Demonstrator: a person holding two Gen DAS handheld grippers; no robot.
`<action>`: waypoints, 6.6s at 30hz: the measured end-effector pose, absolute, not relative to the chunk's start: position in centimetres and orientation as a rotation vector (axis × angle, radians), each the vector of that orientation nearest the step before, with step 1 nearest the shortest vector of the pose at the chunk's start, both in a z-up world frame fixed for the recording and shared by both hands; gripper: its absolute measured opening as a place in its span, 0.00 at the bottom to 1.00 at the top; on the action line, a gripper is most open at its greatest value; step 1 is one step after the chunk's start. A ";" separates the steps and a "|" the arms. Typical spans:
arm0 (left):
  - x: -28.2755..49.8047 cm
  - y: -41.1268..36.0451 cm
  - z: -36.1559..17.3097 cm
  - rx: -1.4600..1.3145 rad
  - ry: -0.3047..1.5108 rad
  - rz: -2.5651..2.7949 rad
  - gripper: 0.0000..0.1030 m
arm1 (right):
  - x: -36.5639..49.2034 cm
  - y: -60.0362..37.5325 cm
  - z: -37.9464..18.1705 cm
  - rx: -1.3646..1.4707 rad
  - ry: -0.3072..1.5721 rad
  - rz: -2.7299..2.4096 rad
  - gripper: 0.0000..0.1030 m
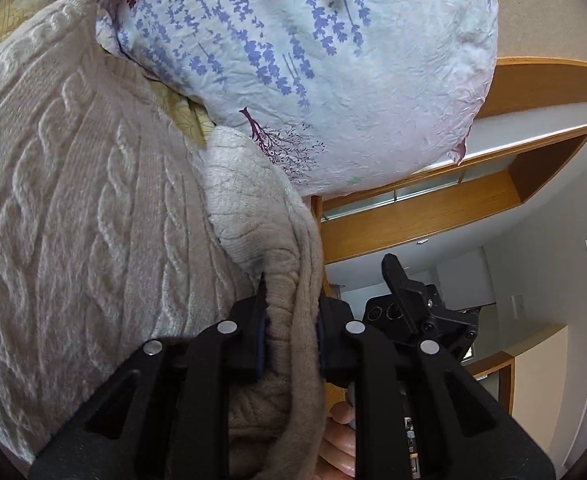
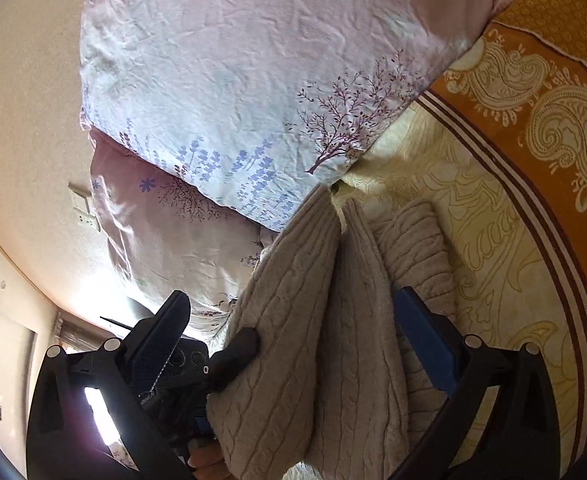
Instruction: Fold small clothes
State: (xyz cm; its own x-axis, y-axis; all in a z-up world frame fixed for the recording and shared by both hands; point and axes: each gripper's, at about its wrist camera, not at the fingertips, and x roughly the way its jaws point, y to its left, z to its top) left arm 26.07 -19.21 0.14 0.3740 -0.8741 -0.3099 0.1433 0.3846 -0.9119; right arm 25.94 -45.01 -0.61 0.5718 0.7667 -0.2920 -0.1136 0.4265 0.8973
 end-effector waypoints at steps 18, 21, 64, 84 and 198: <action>23.8 -20.4 4.2 -0.757 0.932 -0.904 0.71 | 25.9 -46.8 -1.5 1.030 0.788 0.595 0.99; 21.6 -17.9 5.8 -0.485 0.870 -0.787 0.72 | 25.6 -47.1 -1.4 1.016 0.790 0.591 0.96; 10.1 -13.5 1.8 0.335 0.705 -0.525 0.58 | 14.2 -47.0 1.8 0.648 0.745 0.469 0.49; 8.7 -17.3 0.4 0.587 0.650 -0.516 0.27 | 13.3 -44.0 1.3 0.469 0.729 0.410 0.39; 18.2 -11.1 5.7 -0.225 0.851 -0.480 0.86 | 23.3 -45.8 -3.4 0.750 0.998 0.366 0.77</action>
